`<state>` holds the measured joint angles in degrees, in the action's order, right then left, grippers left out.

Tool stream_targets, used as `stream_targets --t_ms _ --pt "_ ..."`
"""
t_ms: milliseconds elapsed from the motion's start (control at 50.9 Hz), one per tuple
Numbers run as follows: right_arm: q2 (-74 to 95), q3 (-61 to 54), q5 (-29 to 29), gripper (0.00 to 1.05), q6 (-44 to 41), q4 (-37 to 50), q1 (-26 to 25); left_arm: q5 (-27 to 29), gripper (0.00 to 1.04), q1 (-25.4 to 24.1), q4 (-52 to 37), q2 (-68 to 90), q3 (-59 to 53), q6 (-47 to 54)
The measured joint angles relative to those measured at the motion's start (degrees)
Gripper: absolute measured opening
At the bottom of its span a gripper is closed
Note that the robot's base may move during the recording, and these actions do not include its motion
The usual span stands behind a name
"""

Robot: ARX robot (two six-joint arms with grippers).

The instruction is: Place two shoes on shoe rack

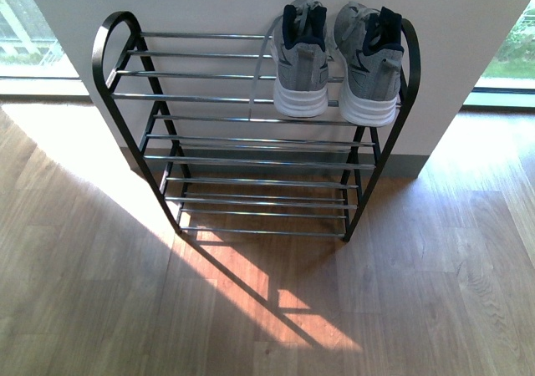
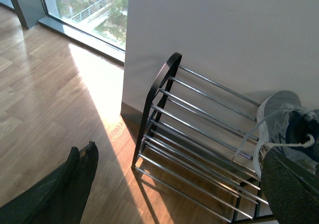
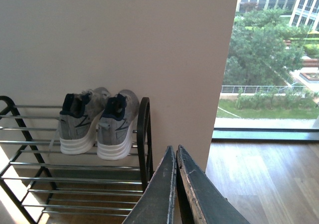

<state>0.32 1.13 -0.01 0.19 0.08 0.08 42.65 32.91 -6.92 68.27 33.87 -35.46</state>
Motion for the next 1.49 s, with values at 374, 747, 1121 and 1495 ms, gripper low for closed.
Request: stream_targets --t_ms 374,747,1121,1495 --pt "0.0 0.0 0.0 0.01 0.0 0.0 0.0 -19.3 0.53 -8.7 -37.1 -8.2 -18.5 29.2" --pt "0.0 0.0 0.0 0.01 0.0 0.0 0.0 -30.7 0.01 -20.5 -30.4 -24.7 -28.0 34.6" --pt "0.0 0.0 0.0 0.01 0.0 0.0 0.0 -40.6 0.01 -29.0 -23.9 -36.7 -33.0 34.8" --pt "0.0 0.0 0.0 0.34 0.0 0.0 0.0 -42.5 0.01 -32.7 -14.4 -46.9 -33.1 34.9"
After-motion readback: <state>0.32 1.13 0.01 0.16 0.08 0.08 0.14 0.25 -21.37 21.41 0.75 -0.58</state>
